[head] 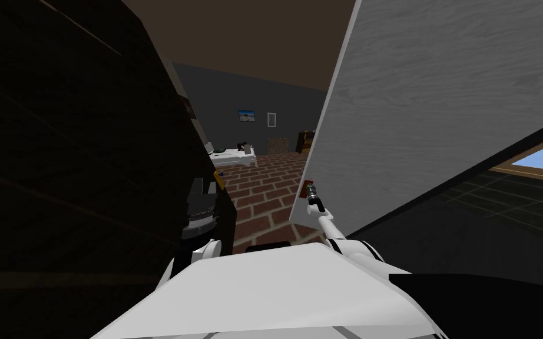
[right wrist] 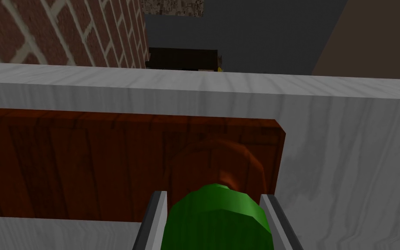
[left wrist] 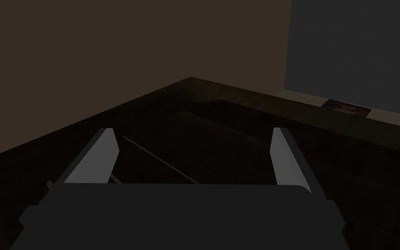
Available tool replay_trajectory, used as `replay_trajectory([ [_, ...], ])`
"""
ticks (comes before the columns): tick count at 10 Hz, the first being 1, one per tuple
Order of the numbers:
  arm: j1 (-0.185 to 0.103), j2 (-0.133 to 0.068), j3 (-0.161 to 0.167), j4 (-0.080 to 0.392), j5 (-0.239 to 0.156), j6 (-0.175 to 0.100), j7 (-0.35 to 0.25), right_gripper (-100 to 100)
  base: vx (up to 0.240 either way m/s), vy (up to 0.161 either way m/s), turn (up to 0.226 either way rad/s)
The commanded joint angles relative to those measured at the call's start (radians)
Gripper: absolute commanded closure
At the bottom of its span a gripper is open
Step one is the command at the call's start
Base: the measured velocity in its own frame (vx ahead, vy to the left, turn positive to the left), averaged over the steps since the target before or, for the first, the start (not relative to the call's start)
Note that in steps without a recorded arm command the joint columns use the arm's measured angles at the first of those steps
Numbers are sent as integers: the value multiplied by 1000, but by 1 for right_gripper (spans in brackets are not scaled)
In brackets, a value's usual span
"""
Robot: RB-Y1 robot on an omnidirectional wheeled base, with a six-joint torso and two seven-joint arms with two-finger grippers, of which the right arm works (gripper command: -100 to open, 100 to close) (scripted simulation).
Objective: Push the door open
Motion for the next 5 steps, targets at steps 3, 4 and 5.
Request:
replay_trajectory([
  [3, 0, -13, -27, 17, -10, -8, 7, 100, 183, 6, -37],
  [4, 2, -16, -39, 20, -14, -9, 10, 100, 201, 13, -35],
  [5, 4, -19, -47, 22, -17, -10, 13, 100, 212, 22, -49],
])
